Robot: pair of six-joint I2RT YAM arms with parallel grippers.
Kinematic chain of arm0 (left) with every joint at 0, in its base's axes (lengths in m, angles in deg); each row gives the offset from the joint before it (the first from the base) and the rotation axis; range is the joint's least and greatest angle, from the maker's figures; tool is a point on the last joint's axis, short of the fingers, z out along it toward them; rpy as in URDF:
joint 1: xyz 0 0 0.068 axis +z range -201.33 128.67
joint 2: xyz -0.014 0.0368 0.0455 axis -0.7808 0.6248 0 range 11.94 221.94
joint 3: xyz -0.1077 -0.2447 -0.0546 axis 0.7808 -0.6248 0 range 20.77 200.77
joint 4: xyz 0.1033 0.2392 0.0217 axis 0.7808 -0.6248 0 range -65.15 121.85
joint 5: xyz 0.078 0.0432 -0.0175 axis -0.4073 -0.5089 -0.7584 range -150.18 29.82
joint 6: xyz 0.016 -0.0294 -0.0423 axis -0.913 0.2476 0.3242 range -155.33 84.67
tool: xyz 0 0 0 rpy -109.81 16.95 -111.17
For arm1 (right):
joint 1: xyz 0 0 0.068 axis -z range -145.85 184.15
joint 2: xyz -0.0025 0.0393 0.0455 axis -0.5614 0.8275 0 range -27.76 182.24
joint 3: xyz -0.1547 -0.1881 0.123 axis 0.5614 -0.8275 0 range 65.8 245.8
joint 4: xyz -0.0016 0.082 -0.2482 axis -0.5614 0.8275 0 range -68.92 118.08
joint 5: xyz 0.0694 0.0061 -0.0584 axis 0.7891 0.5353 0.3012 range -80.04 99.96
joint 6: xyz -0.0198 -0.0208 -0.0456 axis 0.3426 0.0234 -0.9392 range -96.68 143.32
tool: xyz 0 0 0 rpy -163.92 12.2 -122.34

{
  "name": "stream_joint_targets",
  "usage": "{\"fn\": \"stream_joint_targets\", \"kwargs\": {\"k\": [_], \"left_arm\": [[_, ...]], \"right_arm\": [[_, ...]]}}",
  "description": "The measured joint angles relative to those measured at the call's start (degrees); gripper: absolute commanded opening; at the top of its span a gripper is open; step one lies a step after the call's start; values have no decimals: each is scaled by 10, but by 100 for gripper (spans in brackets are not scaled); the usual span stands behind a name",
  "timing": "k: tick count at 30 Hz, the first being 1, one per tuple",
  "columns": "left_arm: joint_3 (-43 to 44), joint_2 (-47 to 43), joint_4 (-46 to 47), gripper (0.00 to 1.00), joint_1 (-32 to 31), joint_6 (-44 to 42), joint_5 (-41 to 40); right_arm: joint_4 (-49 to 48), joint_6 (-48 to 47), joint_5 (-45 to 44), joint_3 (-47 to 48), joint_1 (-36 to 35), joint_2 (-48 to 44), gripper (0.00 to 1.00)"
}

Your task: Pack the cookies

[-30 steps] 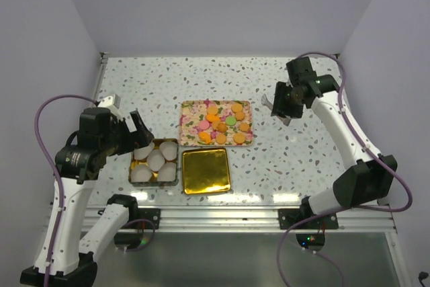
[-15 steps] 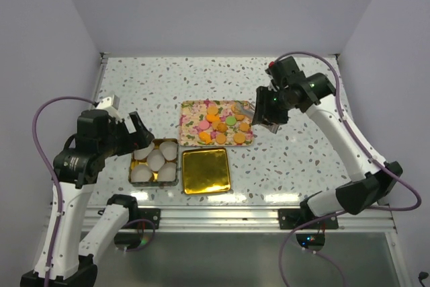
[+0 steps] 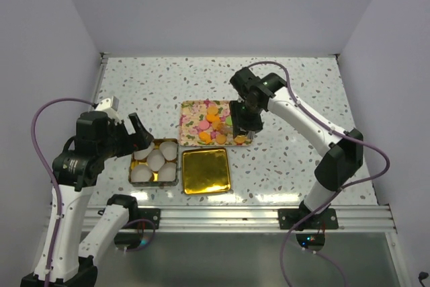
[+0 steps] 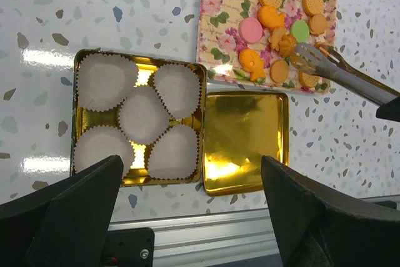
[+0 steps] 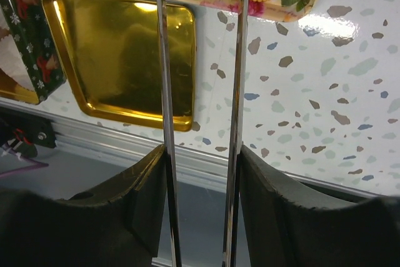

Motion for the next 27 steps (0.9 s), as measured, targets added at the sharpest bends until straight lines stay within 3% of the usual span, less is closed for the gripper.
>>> {"fn": "stream_joint_targets", "kwargs": {"k": [27], "left_arm": [[0, 13, 0, 98, -15, 0, -27]], "right_arm": [[-19, 4, -8, 43, -16, 92, 48]]}}
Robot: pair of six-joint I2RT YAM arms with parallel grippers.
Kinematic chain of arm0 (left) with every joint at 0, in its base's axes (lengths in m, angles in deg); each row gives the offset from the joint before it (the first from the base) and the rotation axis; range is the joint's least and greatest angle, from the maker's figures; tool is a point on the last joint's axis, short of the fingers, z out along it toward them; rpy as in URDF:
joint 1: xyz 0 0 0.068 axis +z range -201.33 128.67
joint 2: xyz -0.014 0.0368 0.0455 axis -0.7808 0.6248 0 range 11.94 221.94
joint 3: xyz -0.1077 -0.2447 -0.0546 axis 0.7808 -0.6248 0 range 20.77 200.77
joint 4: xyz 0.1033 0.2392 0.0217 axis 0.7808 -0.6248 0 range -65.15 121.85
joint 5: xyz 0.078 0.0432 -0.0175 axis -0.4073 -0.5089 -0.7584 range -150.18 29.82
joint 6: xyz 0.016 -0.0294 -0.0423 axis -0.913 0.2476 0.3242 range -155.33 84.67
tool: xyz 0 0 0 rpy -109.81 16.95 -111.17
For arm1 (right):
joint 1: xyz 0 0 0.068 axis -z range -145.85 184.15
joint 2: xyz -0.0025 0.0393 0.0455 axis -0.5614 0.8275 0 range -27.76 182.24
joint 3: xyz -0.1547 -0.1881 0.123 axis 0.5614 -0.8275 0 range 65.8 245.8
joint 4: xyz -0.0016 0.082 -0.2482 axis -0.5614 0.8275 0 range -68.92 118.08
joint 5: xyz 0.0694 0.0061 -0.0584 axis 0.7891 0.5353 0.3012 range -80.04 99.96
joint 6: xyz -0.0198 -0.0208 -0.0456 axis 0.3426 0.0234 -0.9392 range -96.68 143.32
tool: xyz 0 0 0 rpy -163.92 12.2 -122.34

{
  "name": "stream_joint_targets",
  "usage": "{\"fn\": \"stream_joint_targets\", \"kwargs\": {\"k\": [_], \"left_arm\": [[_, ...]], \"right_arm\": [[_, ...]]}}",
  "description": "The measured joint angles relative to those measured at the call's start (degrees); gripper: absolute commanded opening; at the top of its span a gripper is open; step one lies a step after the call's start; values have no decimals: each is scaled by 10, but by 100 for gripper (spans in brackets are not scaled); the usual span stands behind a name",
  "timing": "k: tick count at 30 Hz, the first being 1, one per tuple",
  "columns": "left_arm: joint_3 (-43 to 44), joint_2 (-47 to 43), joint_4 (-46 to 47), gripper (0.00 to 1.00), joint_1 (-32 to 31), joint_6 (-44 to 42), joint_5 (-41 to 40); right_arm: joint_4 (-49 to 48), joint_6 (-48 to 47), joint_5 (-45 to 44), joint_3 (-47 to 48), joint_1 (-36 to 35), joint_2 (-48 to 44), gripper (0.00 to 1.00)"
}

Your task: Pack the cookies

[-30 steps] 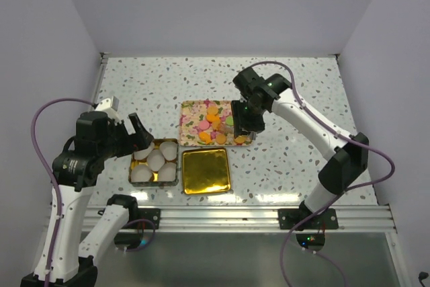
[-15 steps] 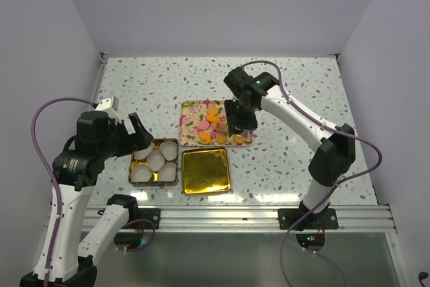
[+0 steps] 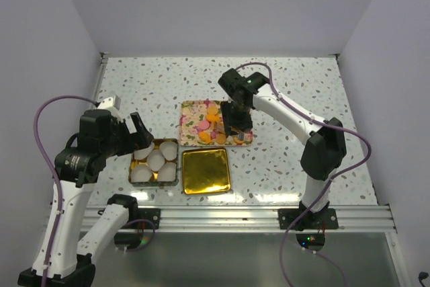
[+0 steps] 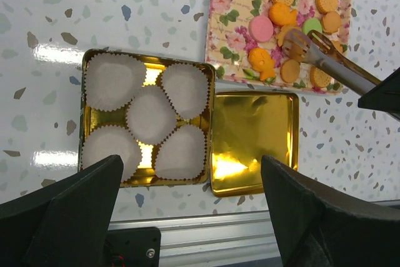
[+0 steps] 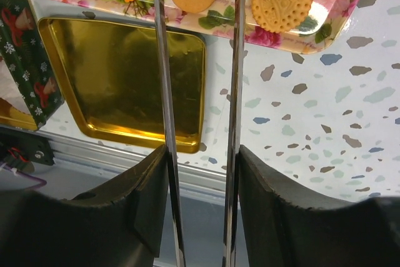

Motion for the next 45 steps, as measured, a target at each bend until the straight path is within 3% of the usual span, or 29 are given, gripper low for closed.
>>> {"fn": "stream_joint_targets", "kwargs": {"k": [4, 13, 20, 28, 36, 45], "left_arm": [[0, 5, 0, 98, -3, 0, -4], [0, 13, 0, 98, -9, 0, -11], [0, 23, 1, 98, -11, 0, -11], [17, 35, 2, 100, -14, 0, -11], [53, 35, 2, 100, -15, 0, -22], [59, 30, 0, 100, -18, 0, -34]], "right_arm": [[0, -2, 0, 7, -1, 5, 42], [8, -1, -2, 26, -3, 5, 40], [40, 2, -3, 113, -12, 5, 40], [55, 26, 3, 249, -98, 24, 40], [41, 63, 32, 273, -203, 96, 39], [33, 76, 31, 301, -224, 156, 39]]}}
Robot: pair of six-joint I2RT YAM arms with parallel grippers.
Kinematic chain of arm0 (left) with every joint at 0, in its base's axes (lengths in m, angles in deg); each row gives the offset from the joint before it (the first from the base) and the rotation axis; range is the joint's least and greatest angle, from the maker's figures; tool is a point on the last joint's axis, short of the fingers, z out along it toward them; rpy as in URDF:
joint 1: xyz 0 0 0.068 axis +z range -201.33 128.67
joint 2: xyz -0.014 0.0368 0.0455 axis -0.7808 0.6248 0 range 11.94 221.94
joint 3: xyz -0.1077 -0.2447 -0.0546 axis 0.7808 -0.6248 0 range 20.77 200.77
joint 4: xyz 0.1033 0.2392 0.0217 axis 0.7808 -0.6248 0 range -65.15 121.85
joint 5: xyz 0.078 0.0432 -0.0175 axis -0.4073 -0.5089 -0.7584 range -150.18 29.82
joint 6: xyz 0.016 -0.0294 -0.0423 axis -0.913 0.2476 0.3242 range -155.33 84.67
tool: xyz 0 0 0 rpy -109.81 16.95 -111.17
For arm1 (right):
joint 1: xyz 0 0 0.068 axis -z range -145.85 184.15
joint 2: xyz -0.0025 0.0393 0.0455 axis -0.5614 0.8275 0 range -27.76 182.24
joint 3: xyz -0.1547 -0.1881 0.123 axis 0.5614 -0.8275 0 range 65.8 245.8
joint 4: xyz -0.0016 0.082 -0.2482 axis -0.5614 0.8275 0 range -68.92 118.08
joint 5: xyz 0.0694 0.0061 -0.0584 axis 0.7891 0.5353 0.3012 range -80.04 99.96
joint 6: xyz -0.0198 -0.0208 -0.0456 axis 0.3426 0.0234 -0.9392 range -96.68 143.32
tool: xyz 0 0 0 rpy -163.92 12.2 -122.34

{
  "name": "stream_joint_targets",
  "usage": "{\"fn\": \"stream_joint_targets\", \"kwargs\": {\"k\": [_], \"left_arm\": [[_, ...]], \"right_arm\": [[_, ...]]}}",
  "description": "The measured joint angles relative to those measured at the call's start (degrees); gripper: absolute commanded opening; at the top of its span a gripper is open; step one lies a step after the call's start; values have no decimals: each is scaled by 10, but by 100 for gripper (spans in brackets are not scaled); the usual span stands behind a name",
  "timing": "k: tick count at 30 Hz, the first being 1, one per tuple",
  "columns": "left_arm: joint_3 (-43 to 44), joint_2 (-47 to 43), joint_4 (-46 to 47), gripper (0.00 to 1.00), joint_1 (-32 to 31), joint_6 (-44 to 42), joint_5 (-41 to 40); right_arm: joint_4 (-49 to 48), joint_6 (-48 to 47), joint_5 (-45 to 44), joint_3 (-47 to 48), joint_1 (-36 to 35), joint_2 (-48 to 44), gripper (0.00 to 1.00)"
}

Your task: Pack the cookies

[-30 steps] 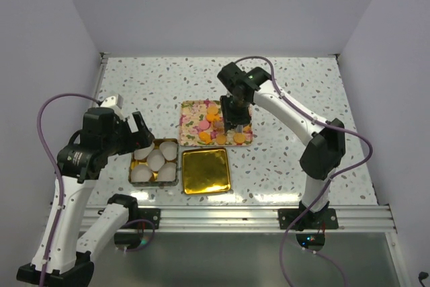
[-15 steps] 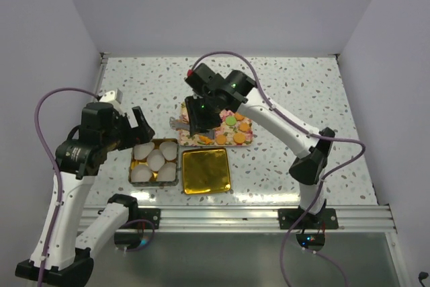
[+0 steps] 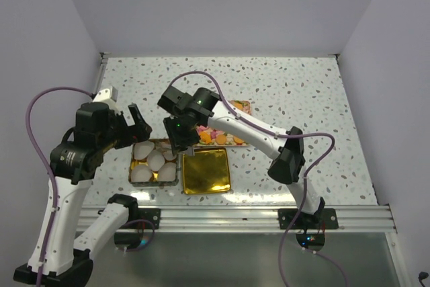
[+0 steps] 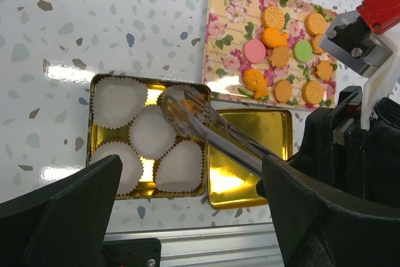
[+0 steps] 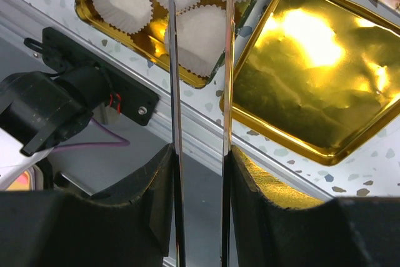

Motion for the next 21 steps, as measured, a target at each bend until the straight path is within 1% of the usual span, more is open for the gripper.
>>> {"fn": "stream_joint_targets", "kwargs": {"k": [1, 9, 21], "left_arm": [[1, 0, 0, 100, 0, 0, -1], [10, -2, 0, 100, -7, -1, -14], [12, -2, 0, 100, -11, -5, -17]], "right_arm": [[1, 0, -2, 3, 0, 0, 39], [5, 0, -17, 6, 0, 0, 51], [13, 0, -33, 6, 0, 0, 52]]}}
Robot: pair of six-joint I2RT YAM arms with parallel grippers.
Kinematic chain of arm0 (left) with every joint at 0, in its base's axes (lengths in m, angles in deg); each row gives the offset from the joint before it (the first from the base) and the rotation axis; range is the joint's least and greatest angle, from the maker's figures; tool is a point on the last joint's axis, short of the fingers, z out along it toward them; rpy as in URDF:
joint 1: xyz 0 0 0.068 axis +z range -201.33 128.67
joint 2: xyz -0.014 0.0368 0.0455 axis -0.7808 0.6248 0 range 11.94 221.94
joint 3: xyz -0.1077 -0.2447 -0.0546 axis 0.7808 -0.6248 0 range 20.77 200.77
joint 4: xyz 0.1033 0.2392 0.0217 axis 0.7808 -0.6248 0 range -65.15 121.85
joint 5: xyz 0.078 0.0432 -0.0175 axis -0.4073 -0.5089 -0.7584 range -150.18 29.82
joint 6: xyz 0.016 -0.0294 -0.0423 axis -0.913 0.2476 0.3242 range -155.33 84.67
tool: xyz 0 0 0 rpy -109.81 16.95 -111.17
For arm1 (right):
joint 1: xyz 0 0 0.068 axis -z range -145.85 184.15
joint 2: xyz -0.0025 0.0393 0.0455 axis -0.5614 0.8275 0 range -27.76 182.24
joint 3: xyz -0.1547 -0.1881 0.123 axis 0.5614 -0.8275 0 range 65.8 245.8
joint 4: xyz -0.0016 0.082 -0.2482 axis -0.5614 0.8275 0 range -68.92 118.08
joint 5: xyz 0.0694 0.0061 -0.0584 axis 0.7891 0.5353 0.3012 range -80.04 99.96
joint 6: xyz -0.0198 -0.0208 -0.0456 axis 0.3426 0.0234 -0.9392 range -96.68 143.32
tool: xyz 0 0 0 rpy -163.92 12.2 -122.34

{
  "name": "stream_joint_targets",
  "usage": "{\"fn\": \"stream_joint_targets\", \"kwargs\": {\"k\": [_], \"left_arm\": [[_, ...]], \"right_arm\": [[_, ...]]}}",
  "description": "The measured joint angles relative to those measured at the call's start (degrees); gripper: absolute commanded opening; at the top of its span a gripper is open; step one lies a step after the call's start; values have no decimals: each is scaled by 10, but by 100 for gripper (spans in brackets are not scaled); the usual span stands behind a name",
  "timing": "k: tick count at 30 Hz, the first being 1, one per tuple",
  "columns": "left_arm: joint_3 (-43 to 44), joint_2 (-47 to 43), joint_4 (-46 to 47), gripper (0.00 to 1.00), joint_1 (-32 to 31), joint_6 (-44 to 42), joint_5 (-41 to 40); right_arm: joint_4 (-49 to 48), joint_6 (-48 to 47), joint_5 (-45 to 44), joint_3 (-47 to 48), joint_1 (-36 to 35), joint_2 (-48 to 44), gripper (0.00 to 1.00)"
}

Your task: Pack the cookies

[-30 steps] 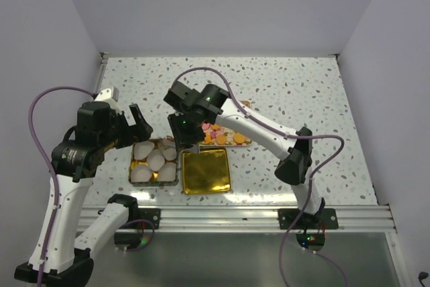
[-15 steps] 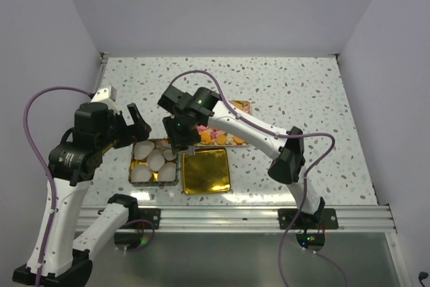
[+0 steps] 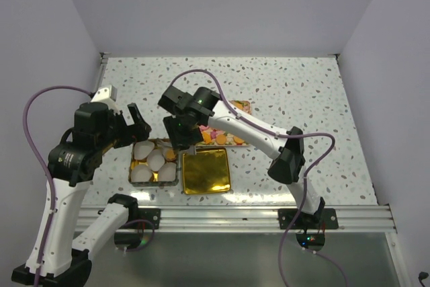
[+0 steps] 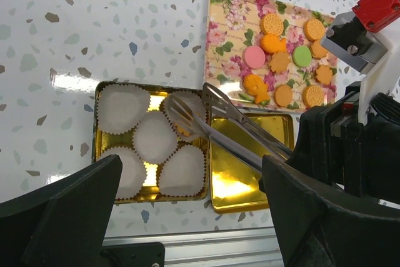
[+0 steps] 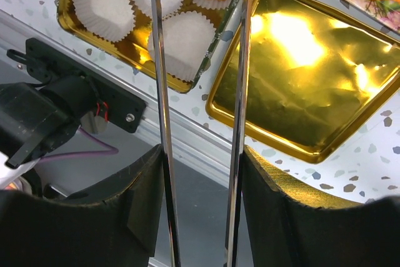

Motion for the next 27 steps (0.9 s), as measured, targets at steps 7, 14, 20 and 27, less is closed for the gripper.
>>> {"fn": "stream_joint_targets", "kwargs": {"k": [7, 14, 20, 27], "left_arm": [[2, 0, 0, 100, -3, -1, -7], [2, -2, 0, 100, -3, -1, -7], [2, -3, 0, 100, -3, 0, -7], [2, -3, 0, 100, -3, 0, -7]], "right_arm": [[18, -1, -17, 25, 7, -13, 51], [25, -16, -46, -7, 70, -80, 51], [24, -44, -94, -66, 91, -98, 53], [33, -64, -108, -134, 83, -95, 54]]}}
